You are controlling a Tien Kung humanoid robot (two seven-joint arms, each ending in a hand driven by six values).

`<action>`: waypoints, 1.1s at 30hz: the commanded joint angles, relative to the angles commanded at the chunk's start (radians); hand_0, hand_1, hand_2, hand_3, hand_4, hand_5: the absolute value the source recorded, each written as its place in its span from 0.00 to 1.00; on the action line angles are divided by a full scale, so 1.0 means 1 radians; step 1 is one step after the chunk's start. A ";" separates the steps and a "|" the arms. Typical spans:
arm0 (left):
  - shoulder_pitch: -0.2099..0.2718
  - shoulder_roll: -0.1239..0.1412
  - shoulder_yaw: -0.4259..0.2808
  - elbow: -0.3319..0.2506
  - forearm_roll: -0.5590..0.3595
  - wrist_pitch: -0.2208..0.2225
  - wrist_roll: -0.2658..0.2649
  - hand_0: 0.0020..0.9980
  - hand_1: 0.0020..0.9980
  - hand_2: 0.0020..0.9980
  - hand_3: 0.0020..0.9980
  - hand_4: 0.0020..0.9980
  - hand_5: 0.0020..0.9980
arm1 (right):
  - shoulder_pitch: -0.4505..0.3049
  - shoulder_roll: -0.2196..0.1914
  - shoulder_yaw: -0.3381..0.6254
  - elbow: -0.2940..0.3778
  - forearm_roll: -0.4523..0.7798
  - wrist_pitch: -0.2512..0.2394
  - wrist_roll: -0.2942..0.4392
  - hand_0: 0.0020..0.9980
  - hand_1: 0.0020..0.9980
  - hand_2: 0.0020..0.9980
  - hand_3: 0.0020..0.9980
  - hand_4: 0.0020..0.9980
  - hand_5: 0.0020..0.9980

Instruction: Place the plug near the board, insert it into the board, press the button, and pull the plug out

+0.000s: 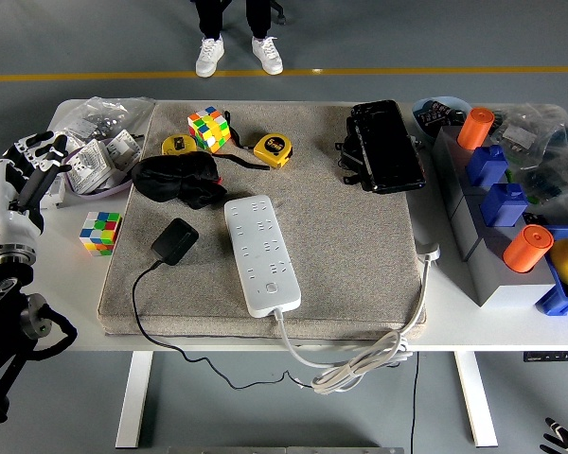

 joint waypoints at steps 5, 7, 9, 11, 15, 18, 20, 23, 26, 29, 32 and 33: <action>0.009 0.002 -0.006 -0.004 0.002 0.000 0.004 0.45 0.57 0.55 0.57 0.84 0.38 | -0.001 -0.004 -0.006 -0.004 0.006 -0.003 -0.001 0.62 0.68 0.68 0.56 0.83 0.50; 0.011 0.000 -0.012 -0.007 0.004 -0.001 0.005 0.45 0.57 0.55 0.57 0.84 0.38 | 0.000 -0.002 -0.001 -0.001 0.002 -0.003 0.000 0.62 0.68 0.68 0.56 0.83 0.50; 0.012 -0.001 -0.014 -0.009 0.005 -0.002 0.007 0.45 0.57 0.55 0.57 0.83 0.38 | -0.001 0.001 0.001 -0.001 0.001 -0.002 0.001 0.62 0.68 0.68 0.56 0.83 0.50; 0.015 -0.001 -0.015 -0.012 0.007 -0.003 0.009 0.45 0.57 0.55 0.57 0.83 0.38 | -0.002 0.004 -0.001 -0.003 0.004 -0.001 0.001 0.62 0.68 0.68 0.56 0.83 0.50; 0.020 -0.003 -0.024 -0.017 0.007 -0.003 0.009 0.46 0.56 0.55 0.57 0.83 0.38 | -0.005 0.005 0.002 -0.003 0.004 -0.001 0.001 0.62 0.68 0.68 0.56 0.83 0.50; 0.024 -0.002 -0.029 -0.022 0.007 -0.003 0.009 0.46 0.56 0.55 0.57 0.83 0.38 | -0.009 0.005 0.004 -0.006 0.006 0.000 0.000 0.62 0.68 0.68 0.56 0.83 0.50; 0.025 -0.003 -0.033 -0.025 0.008 -0.003 0.009 0.45 0.56 0.55 0.57 0.83 0.38 | -0.011 0.005 0.007 -0.007 0.005 0.000 -0.001 0.62 0.68 0.68 0.56 0.83 0.50; 0.026 -0.004 -0.038 -0.028 0.010 -0.003 0.009 0.45 0.56 0.55 0.57 0.83 0.38 | -0.012 0.004 0.019 -0.007 0.003 -0.001 -0.001 0.62 0.68 0.68 0.56 0.83 0.50; 0.029 -0.001 -0.040 -0.032 0.012 -0.003 0.011 0.45 0.56 0.55 0.57 0.82 0.38 | -0.014 0.004 0.032 -0.004 -0.004 -0.002 -0.001 0.62 0.68 0.68 0.56 0.83 0.51; 0.034 0.000 -0.040 -0.032 0.012 -0.003 0.013 0.45 0.56 0.55 0.57 0.82 0.38 | -0.017 0.002 0.038 -0.005 -0.003 -0.003 -0.001 0.62 0.68 0.68 0.56 0.83 0.51; 0.035 -0.002 -0.041 -0.034 0.013 -0.003 0.015 0.45 0.56 0.55 0.57 0.82 0.38 | -0.022 0.000 0.041 -0.009 0.000 -0.002 -0.003 0.62 0.68 0.68 0.56 0.83 0.51; 0.035 -0.003 -0.040 -0.035 0.013 -0.003 0.016 0.45 0.56 0.55 0.57 0.82 0.38 | -0.024 0.000 0.043 -0.009 0.001 -0.002 -0.003 0.62 0.68 0.68 0.56 0.83 0.51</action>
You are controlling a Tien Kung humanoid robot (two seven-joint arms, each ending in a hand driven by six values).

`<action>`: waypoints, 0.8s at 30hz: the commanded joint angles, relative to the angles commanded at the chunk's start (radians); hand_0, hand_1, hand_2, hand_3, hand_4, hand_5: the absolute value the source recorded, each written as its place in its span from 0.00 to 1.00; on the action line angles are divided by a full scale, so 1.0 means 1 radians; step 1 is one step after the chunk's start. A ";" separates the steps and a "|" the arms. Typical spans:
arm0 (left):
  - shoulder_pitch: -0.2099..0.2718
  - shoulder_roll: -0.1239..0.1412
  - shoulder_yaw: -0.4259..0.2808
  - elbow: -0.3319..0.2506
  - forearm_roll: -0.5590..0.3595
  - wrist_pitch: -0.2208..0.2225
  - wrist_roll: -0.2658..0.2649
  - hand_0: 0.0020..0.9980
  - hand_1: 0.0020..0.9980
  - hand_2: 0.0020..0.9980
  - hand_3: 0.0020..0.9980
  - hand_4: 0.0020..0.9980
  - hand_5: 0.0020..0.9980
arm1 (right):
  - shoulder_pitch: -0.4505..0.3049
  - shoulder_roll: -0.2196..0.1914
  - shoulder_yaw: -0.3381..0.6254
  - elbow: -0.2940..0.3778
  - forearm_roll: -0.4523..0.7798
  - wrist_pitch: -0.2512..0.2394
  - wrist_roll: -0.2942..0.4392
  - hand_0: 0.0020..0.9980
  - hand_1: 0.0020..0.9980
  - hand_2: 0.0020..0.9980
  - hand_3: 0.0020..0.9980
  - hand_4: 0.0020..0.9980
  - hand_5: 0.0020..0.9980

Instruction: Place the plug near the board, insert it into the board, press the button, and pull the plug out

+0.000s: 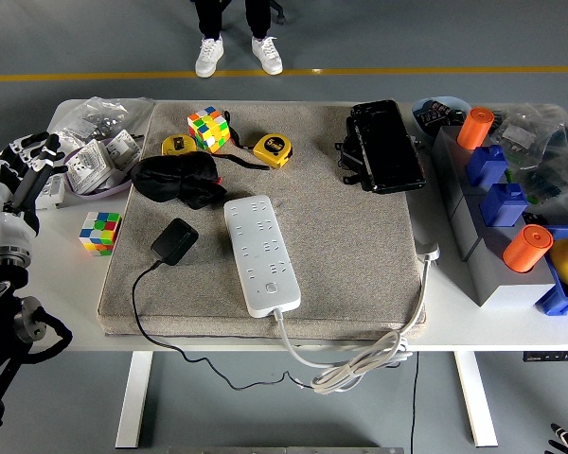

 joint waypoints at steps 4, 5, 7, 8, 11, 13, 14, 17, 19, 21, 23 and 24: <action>0.003 -0.002 -0.001 -0.004 0.003 0.000 0.002 0.45 0.56 0.55 0.57 0.82 0.38 | -0.008 0.003 0.014 -0.001 -0.001 0.001 0.000 0.62 0.68 0.68 0.56 0.83 0.51; 0.003 -0.003 -0.002 -0.004 0.003 0.000 0.003 0.45 0.56 0.55 0.57 0.82 0.38 | -0.008 0.003 0.014 -0.001 -0.002 0.001 -0.001 0.62 0.68 0.68 0.56 0.83 0.51; 0.006 -0.002 -0.004 -0.006 0.002 0.000 0.003 0.45 0.56 0.55 0.57 0.82 0.38 | -0.009 0.002 0.018 0.000 -0.004 0.000 -0.001 0.62 0.68 0.68 0.56 0.83 0.51; 0.008 -0.001 -0.005 -0.007 0.001 0.000 0.004 0.45 0.56 0.55 0.57 0.82 0.38 | -0.009 0.002 0.022 0.001 -0.005 0.000 -0.001 0.62 0.68 0.68 0.56 0.83 0.51; 0.009 0.000 -0.004 -0.008 0.002 -0.001 0.005 0.45 0.56 0.55 0.57 0.82 0.38 | -0.010 0.001 0.025 0.003 -0.007 0.000 -0.001 0.62 0.68 0.68 0.56 0.83 0.51; 0.009 -0.002 -0.006 -0.009 0.001 -0.001 0.004 0.45 0.56 0.55 0.57 0.82 0.38 | -0.009 0.000 0.025 0.003 -0.007 0.001 -0.003 0.62 0.68 0.68 0.56 0.83 0.51; 0.009 -0.002 -0.006 -0.009 0.000 0.000 0.003 0.45 0.56 0.55 0.57 0.82 0.38 | -0.009 0.000 0.024 0.003 -0.007 0.001 -0.004 0.62 0.68 0.68 0.56 0.83 0.51; 0.008 -0.003 -0.006 -0.009 0.000 -0.001 0.004 0.45 0.56 0.55 0.57 0.82 0.38 | -0.008 0.001 0.023 0.002 -0.006 0.002 -0.005 0.62 0.68 0.68 0.56 0.83 0.51; 0.007 -0.003 -0.002 -0.010 -0.001 -0.001 0.005 0.45 0.56 0.55 0.57 0.82 0.38 | -0.008 0.003 0.026 0.002 -0.007 0.002 -0.006 0.62 0.68 0.68 0.56 0.83 0.51; 0.007 -0.003 0.000 -0.011 0.000 -0.001 0.006 0.45 0.56 0.55 0.57 0.82 0.38 | -0.008 0.003 0.028 0.004 -0.008 0.002 -0.005 0.62 0.68 0.68 0.56 0.83 0.51; 0.007 -0.004 0.001 -0.011 -0.001 -0.002 0.008 0.45 0.56 0.55 0.57 0.82 0.38 | -0.010 0.003 0.032 0.005 -0.010 0.002 -0.006 0.62 0.68 0.68 0.56 0.83 0.51; 0.007 -0.004 0.001 -0.011 -0.001 -0.003 0.009 0.45 0.56 0.55 0.57 0.82 0.38 | -0.011 0.002 0.032 0.006 -0.010 0.002 -0.007 0.62 0.68 0.68 0.56 0.83 0.51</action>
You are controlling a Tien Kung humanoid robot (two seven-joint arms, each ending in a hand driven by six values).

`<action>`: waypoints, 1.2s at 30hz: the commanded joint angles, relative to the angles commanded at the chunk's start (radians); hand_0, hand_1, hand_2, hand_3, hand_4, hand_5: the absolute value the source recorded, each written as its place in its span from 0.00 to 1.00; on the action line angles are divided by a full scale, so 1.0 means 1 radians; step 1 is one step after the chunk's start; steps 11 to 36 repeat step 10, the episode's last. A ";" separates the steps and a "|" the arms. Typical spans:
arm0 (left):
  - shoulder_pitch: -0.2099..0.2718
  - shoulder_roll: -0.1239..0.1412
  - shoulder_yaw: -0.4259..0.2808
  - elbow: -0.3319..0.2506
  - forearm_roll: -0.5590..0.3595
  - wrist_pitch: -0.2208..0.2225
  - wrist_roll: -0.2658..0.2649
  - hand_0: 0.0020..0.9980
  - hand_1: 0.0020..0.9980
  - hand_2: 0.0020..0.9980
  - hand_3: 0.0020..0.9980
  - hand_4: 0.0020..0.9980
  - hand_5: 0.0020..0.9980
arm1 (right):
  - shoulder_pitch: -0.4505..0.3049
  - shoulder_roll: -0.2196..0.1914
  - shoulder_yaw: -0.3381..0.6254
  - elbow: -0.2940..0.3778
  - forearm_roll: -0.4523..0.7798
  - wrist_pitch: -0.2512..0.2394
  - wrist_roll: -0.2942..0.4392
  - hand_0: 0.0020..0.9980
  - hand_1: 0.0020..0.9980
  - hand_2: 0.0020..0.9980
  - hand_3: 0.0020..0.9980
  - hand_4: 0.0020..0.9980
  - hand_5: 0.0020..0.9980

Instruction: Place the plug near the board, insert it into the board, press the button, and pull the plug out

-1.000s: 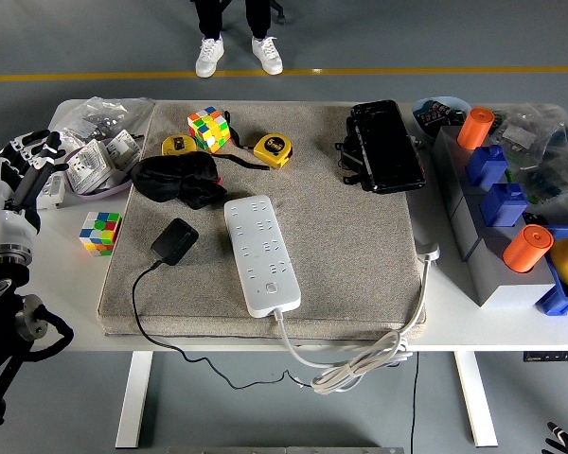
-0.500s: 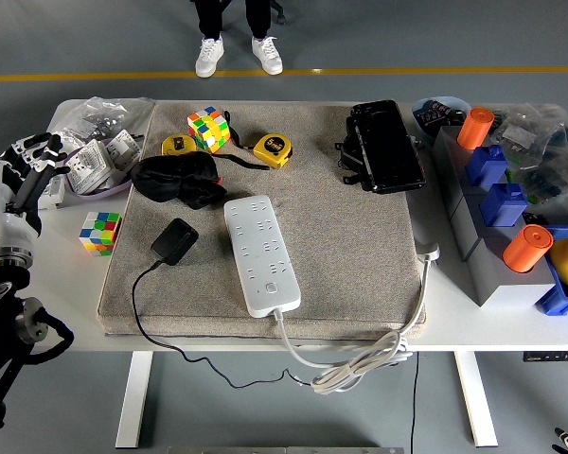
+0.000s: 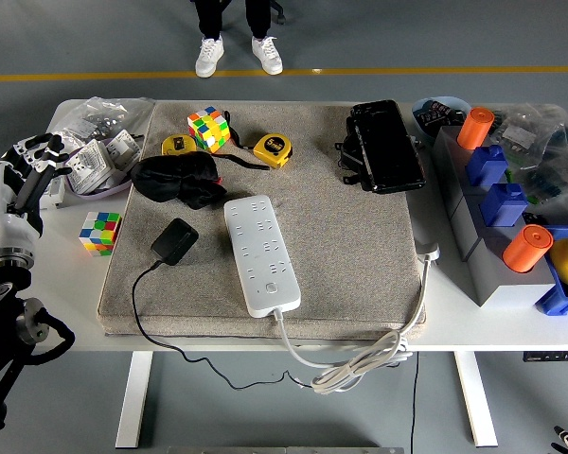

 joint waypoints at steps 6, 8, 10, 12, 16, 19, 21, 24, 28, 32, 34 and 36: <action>-0.003 0.009 0.013 -0.001 0.001 -0.003 0.010 0.45 0.56 0.55 0.57 0.82 0.38 | -0.010 -0.003 -0.002 0.000 0.000 0.001 -0.003 0.63 0.68 0.68 0.56 0.83 0.51; -0.002 0.010 0.013 -0.003 0.001 -0.004 0.012 0.45 0.56 0.55 0.57 0.82 0.38 | -0.013 -0.002 0.001 0.000 -0.001 0.001 -0.002 0.63 0.68 0.68 0.56 0.83 0.51; -0.002 0.008 0.012 -0.005 0.002 -0.004 0.012 0.45 0.56 0.55 0.57 0.82 0.38 | -0.014 -0.002 0.004 0.000 -0.002 0.001 -0.002 0.63 0.68 0.68 0.56 0.83 0.51; -0.002 0.008 0.012 -0.005 0.002 -0.004 0.012 0.45 0.56 0.55 0.57 0.82 0.38 | -0.014 -0.002 0.004 0.000 -0.002 0.001 -0.002 0.63 0.68 0.68 0.56 0.83 0.51; -0.002 0.008 0.012 -0.005 0.002 -0.004 0.012 0.45 0.56 0.55 0.57 0.82 0.38 | -0.014 -0.002 0.004 0.000 -0.002 0.001 -0.002 0.63 0.68 0.68 0.56 0.83 0.51; -0.002 0.008 0.012 -0.005 0.002 -0.004 0.012 0.45 0.56 0.55 0.57 0.82 0.38 | -0.014 -0.002 0.004 0.000 -0.002 0.001 -0.002 0.63 0.68 0.68 0.56 0.83 0.51; -0.002 0.008 0.012 -0.005 0.002 -0.004 0.012 0.45 0.56 0.55 0.57 0.82 0.38 | -0.014 -0.002 0.004 0.000 -0.002 0.001 -0.002 0.63 0.68 0.68 0.56 0.83 0.51; -0.002 0.008 0.012 -0.005 0.002 -0.004 0.012 0.45 0.56 0.55 0.57 0.82 0.38 | -0.014 -0.002 0.004 0.000 -0.002 0.001 -0.002 0.63 0.68 0.68 0.56 0.83 0.51; -0.002 0.008 0.012 -0.005 0.002 -0.004 0.012 0.45 0.56 0.55 0.57 0.82 0.38 | -0.014 -0.002 0.004 0.000 -0.002 0.001 -0.002 0.63 0.68 0.68 0.56 0.83 0.51; -0.002 0.008 0.012 -0.005 0.002 -0.004 0.012 0.45 0.56 0.55 0.57 0.82 0.38 | -0.014 -0.002 0.004 0.000 -0.002 0.001 -0.002 0.63 0.68 0.68 0.56 0.83 0.51; -0.002 0.008 0.012 -0.005 0.002 -0.004 0.012 0.45 0.56 0.55 0.57 0.82 0.38 | -0.014 -0.002 0.004 0.000 -0.002 0.001 -0.002 0.63 0.68 0.68 0.56 0.83 0.51; -0.002 0.008 0.012 -0.005 0.002 -0.004 0.012 0.45 0.56 0.55 0.57 0.82 0.38 | -0.014 -0.002 0.004 0.000 -0.002 0.001 -0.002 0.63 0.68 0.68 0.56 0.83 0.51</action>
